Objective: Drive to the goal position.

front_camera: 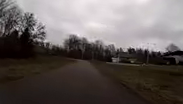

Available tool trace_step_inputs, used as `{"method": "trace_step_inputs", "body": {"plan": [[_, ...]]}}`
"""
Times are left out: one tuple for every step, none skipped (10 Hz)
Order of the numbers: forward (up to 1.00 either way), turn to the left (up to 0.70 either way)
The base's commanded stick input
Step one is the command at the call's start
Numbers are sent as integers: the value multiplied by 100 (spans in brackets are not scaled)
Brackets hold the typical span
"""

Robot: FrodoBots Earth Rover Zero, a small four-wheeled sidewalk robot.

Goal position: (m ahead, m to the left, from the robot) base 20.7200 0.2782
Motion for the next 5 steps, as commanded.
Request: {"method": "trace_step_inputs", "body": {"plan": [[100, 0], [100, 0], [100, 0], [100, 0], [100, 0]]}}
